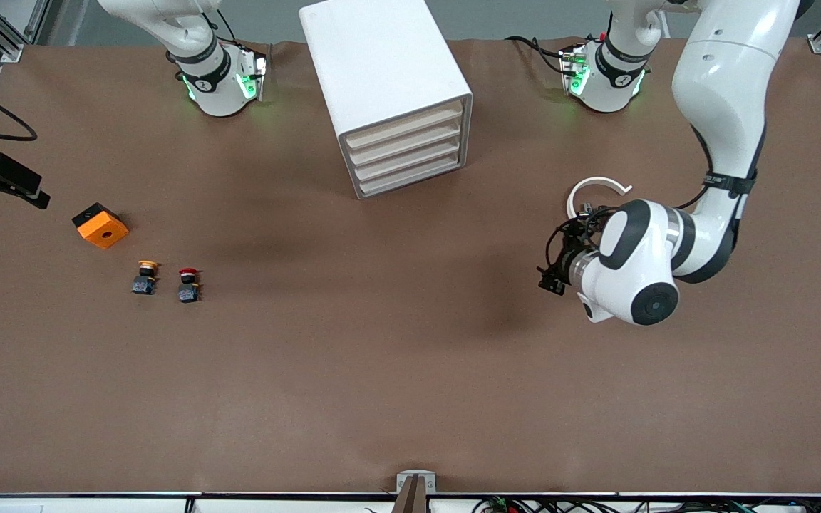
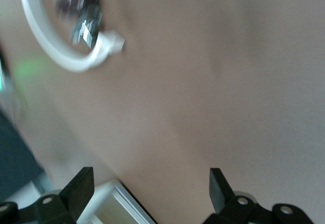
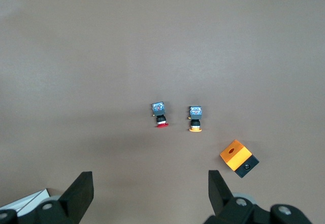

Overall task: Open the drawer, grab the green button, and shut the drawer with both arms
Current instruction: 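Reach the left gripper toward the white cabinet's drawer handle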

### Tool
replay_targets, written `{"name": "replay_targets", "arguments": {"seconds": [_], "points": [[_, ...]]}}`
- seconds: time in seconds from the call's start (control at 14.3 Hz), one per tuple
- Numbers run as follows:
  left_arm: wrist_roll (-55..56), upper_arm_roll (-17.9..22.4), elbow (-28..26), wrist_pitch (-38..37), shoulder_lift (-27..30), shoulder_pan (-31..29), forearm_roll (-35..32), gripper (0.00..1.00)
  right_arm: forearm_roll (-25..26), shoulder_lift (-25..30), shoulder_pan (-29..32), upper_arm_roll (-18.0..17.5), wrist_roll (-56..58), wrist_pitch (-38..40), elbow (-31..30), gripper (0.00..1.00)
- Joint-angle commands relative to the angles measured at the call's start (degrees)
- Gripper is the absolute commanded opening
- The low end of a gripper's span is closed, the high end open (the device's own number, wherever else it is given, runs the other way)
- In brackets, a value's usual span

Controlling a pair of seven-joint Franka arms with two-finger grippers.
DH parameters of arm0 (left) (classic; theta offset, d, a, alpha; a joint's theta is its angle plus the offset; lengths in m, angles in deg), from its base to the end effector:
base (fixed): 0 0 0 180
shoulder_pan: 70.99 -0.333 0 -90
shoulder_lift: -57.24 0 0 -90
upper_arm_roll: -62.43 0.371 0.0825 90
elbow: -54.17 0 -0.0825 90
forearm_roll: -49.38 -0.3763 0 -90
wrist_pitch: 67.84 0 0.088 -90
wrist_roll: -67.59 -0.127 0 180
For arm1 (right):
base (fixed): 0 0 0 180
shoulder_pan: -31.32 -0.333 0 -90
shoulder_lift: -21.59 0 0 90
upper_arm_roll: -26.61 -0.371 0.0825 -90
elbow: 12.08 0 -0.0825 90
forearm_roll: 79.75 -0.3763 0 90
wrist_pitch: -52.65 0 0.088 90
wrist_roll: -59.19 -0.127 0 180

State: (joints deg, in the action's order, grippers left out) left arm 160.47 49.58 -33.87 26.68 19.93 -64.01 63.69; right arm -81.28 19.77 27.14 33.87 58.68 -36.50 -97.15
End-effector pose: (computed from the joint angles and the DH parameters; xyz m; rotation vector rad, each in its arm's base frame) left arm 0.6181 -0.2296 0.2890 -2.1586 -1.7651 0.8762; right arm 0.5578 -0.0252 0.6807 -3.1177 0.0960 -0.0627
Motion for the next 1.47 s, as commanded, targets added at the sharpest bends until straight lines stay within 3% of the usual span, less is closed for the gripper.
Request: {"name": "replay_targets", "arguments": {"seconds": [0.0, 0.14, 0.35, 0.7, 0.77, 0.91, 1.12, 1.4], "points": [[15.6, 0.1, 1.4, -1.3, -2.7, 1.6, 3.1, 1.00, 0.8, 1.1, 0.9, -0.9, 0.1, -0.1, -0.7, 1.00], [18.6, 0.1, 1.1, -3.8, -4.5, 5.0, 6.3, 1.00, 0.8, 1.1, 0.9, -0.9, 0.1, -0.1, -0.7, 1.00], [21.3, 0.2, 1.0, -5.6, -8.7, 5.6, 20.6, 1.00, 0.8, 1.1, 0.9, -0.9, 0.1, -0.1, -0.7, 1.00], [30.5, 0.2, 1.2, -6.2, -12.3, 11.6, 29.1, 0.98, 0.8, 1.1, 0.9, -0.9, 0.2, -0.1, -0.7, 1.00], [32.9, 0.2, 1.2, -6.2, -12.4, 12.5, 30.8, 0.89, 0.8, 1.1, 0.8, -0.9, 0.2, -0.1, -0.7, 1.00], [37.0, 0.2, 1.0, -6.3, -13.1, 13.6, 31.6, 0.82, 0.8, 1.1, 0.8, -0.9, 0.2, -0.1, -0.7, 1.00], [38.3, 0.2, 1.1, -6.3, -15.1, 16.2, 35.1, 0.60, 0.8, 1.1, 0.8, -0.9, 0.2, -0.1, -0.7, 1.00], [37.5, 0.2, 1.2, -6.4, -16.0, 18.9, 35.7, 0.56, 0.8, 1.1, 0.8, -0.8, 0.2, -0.1, -0.7, 1.00]]}}
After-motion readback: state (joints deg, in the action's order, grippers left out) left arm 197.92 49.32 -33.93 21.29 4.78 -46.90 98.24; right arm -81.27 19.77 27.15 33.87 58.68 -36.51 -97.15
